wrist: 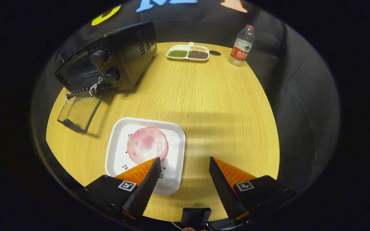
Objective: Open the toaster oven, put the food inside, and close the toaster oven door.
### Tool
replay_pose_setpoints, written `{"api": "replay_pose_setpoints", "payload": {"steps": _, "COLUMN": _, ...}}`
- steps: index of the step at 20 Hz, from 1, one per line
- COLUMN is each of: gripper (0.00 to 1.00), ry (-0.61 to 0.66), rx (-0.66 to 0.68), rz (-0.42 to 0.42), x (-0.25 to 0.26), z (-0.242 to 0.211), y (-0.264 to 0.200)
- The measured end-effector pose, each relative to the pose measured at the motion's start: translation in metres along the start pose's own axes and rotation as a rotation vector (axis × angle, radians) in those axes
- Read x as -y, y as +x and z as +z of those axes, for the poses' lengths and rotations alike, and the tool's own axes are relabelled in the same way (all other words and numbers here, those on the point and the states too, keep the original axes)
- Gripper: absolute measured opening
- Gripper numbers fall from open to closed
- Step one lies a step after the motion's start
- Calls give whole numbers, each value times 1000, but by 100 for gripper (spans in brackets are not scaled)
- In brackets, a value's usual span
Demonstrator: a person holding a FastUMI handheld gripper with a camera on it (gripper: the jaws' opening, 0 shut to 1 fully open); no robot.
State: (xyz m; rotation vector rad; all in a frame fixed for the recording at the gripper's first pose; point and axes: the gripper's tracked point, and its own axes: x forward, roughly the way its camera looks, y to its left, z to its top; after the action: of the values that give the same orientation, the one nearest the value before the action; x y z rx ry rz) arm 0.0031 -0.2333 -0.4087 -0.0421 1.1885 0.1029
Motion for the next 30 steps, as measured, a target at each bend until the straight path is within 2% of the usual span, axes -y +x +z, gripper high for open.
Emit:
{"api": "replay_pose_setpoints", "payload": {"steps": 4, "gripper": 96, "ry": 45, "rx": -132, "rz": 27, "x": 0, "z": -20, "y": 12}}
{"api": "replay_pose_setpoints", "payload": {"steps": 6, "gripper": 97, "ry": 75, "rx": -152, "rz": 42, "x": -2, "z": -20, "y": 14}}
{"api": "replay_pose_setpoints", "payload": {"steps": 10, "gripper": 89, "ry": 74, "rx": -196, "rz": 52, "x": -7, "z": -19, "y": 14}}
{"api": "replay_pose_setpoints", "payload": {"steps": 16, "gripper": 47, "ry": 96, "rx": -279, "rz": 96, "x": -21, "z": -15, "y": 11}}
{"api": "replay_pose_setpoints", "payload": {"steps": 17, "gripper": 30, "ry": 116, "rx": -292, "rz": 102, "x": -21, "z": -18, "y": 16}}
{"api": "replay_pose_setpoints", "payload": {"steps": 18, "gripper": 30, "ry": 137, "rx": -284, "rz": 101, "x": -15, "z": -14, "y": 15}}
{"api": "replay_pose_setpoints", "payload": {"steps": 20, "gripper": 14, "ry": 204, "rx": -291, "rz": 136, "x": -17, "z": -15, "y": 18}}
{"api": "replay_pose_setpoints", "payload": {"steps": 21, "gripper": 14, "ry": 230, "rx": -298, "rz": 159, "x": -15, "z": -16, "y": 18}}
{"api": "replay_pose_setpoints", "payload": {"steps": 23, "gripper": 4, "ry": 226, "rx": -284, "rz": 234, "x": -16, "z": -18, "y": 16}}
{"api": "replay_pose_setpoints", "payload": {"steps": 24, "gripper": 2, "ry": 239, "rx": -288, "rz": 253, "x": -14, "z": -17, "y": 16}}
{"api": "replay_pose_setpoints", "payload": {"steps": 30, "gripper": 2, "ry": 343, "rx": -245, "rz": 221, "x": -21, "z": -27, "y": 12}}
